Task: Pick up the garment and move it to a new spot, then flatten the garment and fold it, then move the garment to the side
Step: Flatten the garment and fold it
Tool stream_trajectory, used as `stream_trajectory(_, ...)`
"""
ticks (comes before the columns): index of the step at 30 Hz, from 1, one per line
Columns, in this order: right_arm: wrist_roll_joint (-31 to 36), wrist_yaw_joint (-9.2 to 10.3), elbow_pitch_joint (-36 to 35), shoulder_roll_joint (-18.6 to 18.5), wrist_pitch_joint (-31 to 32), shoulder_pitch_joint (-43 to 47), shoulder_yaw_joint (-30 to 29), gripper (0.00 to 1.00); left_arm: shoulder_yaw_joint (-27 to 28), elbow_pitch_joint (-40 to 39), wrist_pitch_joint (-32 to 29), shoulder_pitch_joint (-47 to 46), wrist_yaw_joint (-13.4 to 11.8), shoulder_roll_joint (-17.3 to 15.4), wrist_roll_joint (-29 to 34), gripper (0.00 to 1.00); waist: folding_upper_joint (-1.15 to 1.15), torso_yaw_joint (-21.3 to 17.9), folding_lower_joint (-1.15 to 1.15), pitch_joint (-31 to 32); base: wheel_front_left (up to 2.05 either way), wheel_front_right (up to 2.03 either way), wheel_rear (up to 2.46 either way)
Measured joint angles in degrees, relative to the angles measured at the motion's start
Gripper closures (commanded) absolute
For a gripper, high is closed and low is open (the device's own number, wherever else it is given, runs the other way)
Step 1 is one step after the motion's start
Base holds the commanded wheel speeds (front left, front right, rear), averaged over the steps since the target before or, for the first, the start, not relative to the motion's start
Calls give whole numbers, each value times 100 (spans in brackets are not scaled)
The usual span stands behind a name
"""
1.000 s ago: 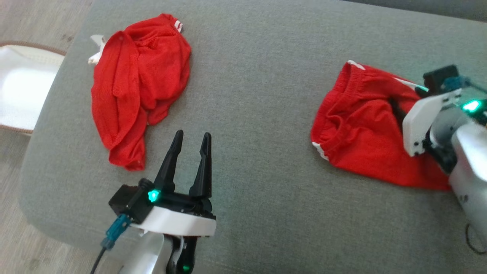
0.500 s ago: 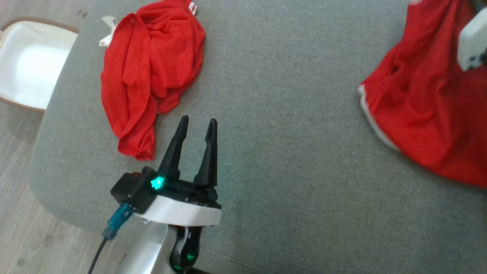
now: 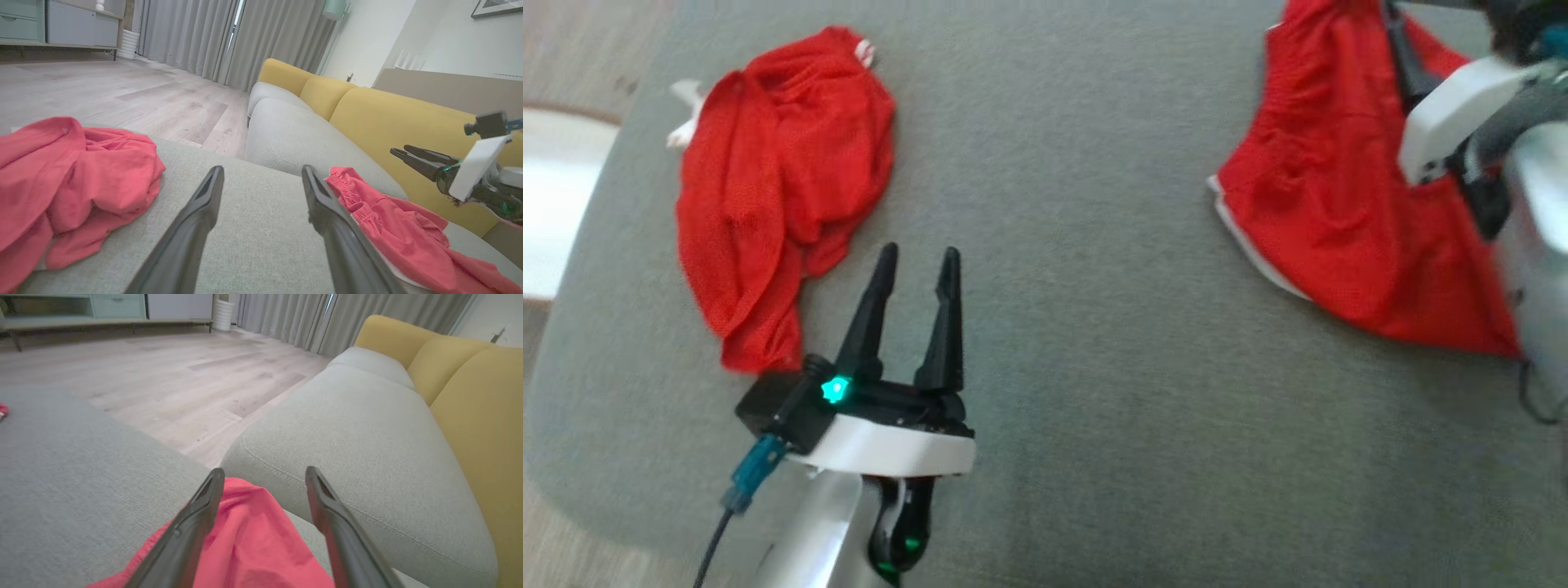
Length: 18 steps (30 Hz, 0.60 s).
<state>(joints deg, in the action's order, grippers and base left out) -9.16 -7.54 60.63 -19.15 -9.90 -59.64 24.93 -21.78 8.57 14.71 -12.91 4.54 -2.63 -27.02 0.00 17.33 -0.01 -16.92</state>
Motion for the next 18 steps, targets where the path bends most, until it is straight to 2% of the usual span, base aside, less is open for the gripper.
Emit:
stream_trajectory(5, -379, 0, -419, 165, -348, 570, -180, 0, 292, -20, 0, 74, 10, 0, 147, 0, 0, -423, 0, 288, 0, 0, 0)
stream_trajectory(9, -648, 0, -1091, 249, -433, 1244, -703, 0, 492, -102, 0, 261, 55, 0, 188, 0, 0, -751, -1, 562, 0, 0, 0)
stream_trajectory(10, -649, 0, -1571, 332, -441, 1714, -1051, 0, 566, -129, 0, 406, 57, -1, 199, 0, 0, -915, 0, 697, 0, 0, 0)
stream_trajectory(11, -649, 0, -1571, 332, -441, 1714, -1051, 0, 566, -129, 0, 406, 57, -1, 199, 0, 0, -915, 0, 697, 0, 0, 0)
stream_trajectory(15, -497, 0, -2581, 730, -447, 2991, -1712, 0, 647, -132, 0, 593, 68, -3, 258, 0, 0, -1211, -1, 946, 0, 0, 0)
stream_trajectory(18, -327, 0, -2993, 1147, -447, 4028, -2084, 0, 671, -135, 0, 640, 102, -4, 287, 0, 0, -1391, -1, 1081, 0, 0, 0)
